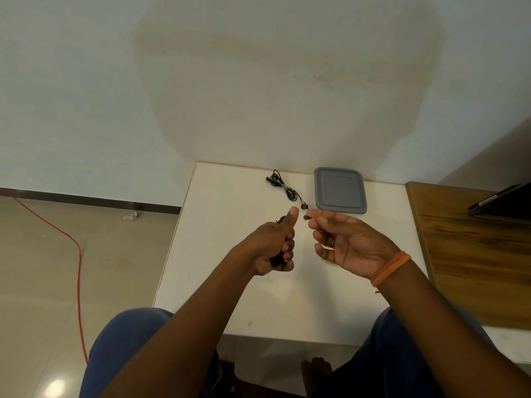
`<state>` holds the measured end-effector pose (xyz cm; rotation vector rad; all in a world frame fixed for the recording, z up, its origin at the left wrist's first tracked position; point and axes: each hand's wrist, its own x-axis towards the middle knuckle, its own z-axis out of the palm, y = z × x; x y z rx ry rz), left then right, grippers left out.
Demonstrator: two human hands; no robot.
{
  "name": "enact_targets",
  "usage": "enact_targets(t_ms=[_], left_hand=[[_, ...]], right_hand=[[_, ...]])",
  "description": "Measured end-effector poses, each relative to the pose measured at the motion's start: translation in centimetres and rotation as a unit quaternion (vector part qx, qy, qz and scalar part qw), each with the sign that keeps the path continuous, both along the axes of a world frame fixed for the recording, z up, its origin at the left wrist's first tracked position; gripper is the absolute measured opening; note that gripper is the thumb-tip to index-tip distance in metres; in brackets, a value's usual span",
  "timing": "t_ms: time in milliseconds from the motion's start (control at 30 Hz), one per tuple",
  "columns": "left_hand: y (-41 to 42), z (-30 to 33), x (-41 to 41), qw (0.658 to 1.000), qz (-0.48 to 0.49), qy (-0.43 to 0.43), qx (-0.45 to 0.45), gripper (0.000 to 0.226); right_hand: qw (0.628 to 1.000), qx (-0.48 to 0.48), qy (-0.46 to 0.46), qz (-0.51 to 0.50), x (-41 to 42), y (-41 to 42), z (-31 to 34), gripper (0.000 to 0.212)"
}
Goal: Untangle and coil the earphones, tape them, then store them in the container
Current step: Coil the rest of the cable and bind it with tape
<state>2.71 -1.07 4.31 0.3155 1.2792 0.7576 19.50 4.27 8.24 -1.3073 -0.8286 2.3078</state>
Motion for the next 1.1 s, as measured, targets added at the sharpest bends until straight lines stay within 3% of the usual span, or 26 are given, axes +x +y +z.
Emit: enact_targets(t_ms=[300,533,700,800,1100], left_hand=[[0.2,-0.1,-0.8,0.996,-0.007,-0.086,-0.030,0.049],[0.1,0.0,-1.8,0.986,0.019,-0.135,-0.098,0.056],[0.2,0.5,-2.0,0.979,0.045,-0.179,-0.091,0.027],[0.3,0.8,-1.8,0.987,0.038,-0.148,-0.053,0.017],[0.0,0.5,-0.2,0.996,-0.025,0.041,0.073,0.035]], right_hand=[[0.997,0.002,-0.047,0.058,0.3,-0.2,0.1,0.040],[0.997,-0.021,-0.047,0.057,0.7,-0.3,0.2,0.039],[0.995,-0.003,-0.086,0.043,0.8,-0.5,0.0,0.022],[0.992,0.022,-0.110,0.057,0.7,-0.7,-0.1,0.021],[0.986,0.068,-0.134,0.077,-0.1,-1.7,-0.3,0.019]])
